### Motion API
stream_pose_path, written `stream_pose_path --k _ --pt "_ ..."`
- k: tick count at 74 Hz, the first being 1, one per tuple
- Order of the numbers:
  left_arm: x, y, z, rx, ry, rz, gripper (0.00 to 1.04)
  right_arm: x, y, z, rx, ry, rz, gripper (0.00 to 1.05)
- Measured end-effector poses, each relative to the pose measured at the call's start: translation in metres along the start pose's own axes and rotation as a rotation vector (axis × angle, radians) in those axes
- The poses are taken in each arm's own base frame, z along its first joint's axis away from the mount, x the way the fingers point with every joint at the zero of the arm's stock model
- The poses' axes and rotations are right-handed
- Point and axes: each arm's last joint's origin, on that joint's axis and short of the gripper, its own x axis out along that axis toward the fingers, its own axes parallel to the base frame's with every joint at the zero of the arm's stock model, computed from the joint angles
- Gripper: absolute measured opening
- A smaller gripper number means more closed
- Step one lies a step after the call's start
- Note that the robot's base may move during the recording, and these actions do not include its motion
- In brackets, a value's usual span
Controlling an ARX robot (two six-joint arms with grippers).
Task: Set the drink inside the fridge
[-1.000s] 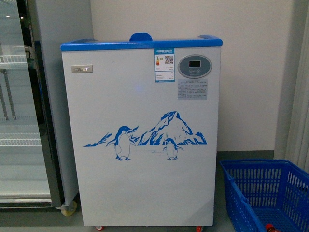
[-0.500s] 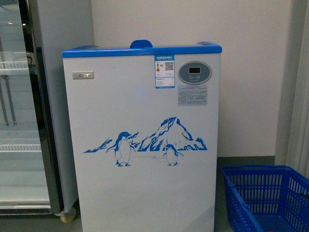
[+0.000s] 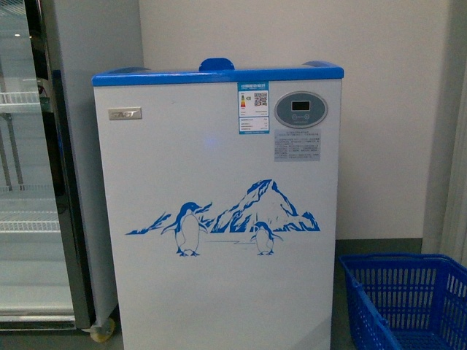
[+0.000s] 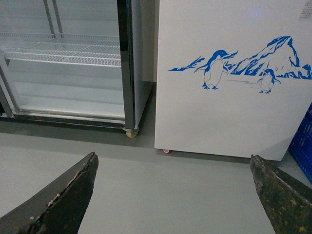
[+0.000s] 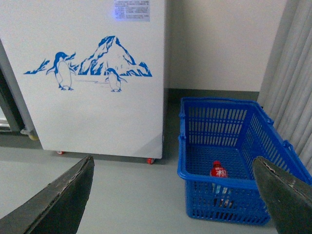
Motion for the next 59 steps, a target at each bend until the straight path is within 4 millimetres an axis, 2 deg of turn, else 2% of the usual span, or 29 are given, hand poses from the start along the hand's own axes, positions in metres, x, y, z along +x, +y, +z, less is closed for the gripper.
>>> stream_pose_path --k 59 --pt "0.0000 0.0000 0.0000 0.000 0.000 0.000 0.97 0.0000 0.0000 0.0000 0.000 0.000 0.000 0.98"
